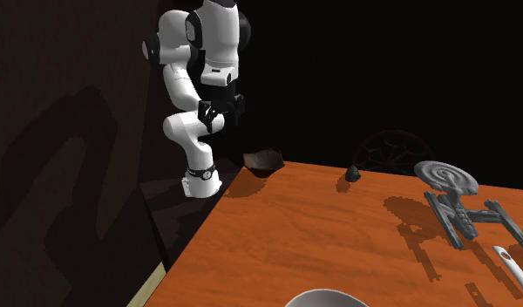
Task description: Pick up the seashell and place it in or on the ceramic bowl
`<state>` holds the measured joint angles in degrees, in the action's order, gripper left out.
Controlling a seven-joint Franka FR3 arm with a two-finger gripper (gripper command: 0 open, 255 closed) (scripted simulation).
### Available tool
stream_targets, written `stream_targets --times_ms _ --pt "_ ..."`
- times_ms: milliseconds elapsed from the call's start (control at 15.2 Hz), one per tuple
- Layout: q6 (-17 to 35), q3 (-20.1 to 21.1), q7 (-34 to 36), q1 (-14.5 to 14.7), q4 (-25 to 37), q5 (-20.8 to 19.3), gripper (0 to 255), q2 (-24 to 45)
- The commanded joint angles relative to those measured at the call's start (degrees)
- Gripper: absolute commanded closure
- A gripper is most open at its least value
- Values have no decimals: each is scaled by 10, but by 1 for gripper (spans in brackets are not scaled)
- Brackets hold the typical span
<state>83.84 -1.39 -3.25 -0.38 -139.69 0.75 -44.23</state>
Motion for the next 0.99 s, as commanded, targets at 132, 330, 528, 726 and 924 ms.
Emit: stream_targets --times_ms 132,330,528,726,924 --pt "17 28 48 3 -17 27 0 -8" --pt "46 73 119 9 -37 67 0 -10" --pt "81 119 189 15 -48 106 0 -2" --pt "120 166 259 20 -50 141 0 18" --pt "162 214 327 20 -43 169 0 50"
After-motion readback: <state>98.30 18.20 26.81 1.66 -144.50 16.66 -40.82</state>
